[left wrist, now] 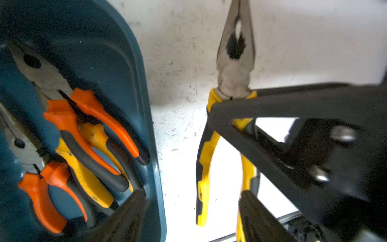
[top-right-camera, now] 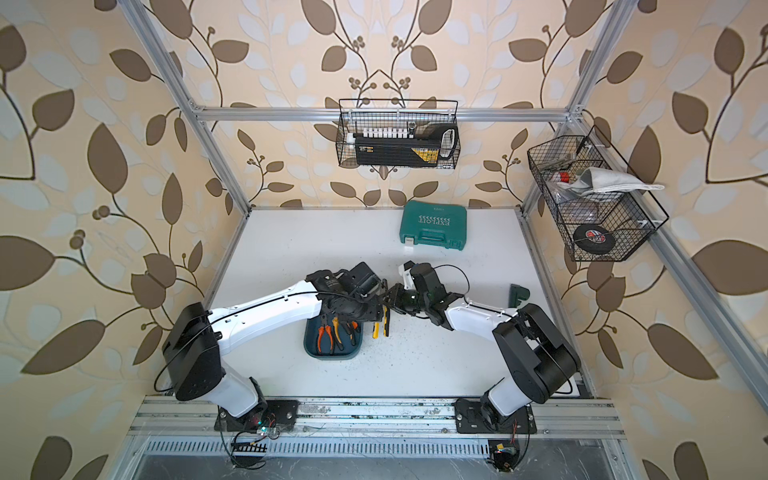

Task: Take the pliers out of the storage box
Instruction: Place the pliers at the center of the board.

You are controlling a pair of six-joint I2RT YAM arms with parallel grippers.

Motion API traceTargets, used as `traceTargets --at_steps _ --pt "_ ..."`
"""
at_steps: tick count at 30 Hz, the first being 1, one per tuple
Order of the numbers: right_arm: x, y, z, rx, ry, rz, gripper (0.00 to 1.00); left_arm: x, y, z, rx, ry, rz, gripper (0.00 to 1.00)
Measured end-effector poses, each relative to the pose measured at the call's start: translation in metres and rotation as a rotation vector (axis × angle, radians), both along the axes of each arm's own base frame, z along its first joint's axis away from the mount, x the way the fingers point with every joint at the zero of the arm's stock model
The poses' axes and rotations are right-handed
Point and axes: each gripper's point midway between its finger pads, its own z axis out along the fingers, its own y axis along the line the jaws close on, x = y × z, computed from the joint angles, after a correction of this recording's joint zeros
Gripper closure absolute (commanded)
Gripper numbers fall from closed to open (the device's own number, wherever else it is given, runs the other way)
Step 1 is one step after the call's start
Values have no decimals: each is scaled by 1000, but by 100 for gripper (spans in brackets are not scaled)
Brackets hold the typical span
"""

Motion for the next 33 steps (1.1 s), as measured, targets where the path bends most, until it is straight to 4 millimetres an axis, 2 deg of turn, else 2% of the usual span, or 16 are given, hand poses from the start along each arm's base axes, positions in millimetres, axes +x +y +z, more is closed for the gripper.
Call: traceTargets --at_steps 3,6,9,12,19,22,28,33 --pt "-2 -13 -4 -69 -13 20 100 22 16 30 -120 -46 63 7" --pt "3 -26 -8 -135 -23 30 100 50 58 52 -200 -138 192 4" --pt "11 -36 -17 -194 -20 31 100 68 107 51 -186 -262 355 1" --pt "16 -39 -32 -240 -2 34 100 67 133 30 -131 -309 421 1" --pt "25 -35 -70 -269 84 31 100 84 156 -10 -99 -256 510 1" --pt "28 -30 -70 -253 83 32 100 81 157 -22 -92 -238 506 1" --pt "31 -26 -71 -267 79 35 100 87 159 -21 -91 -279 510 1" --pt "35 -22 -72 -321 56 49 99 83 166 -29 -60 -284 519 1"
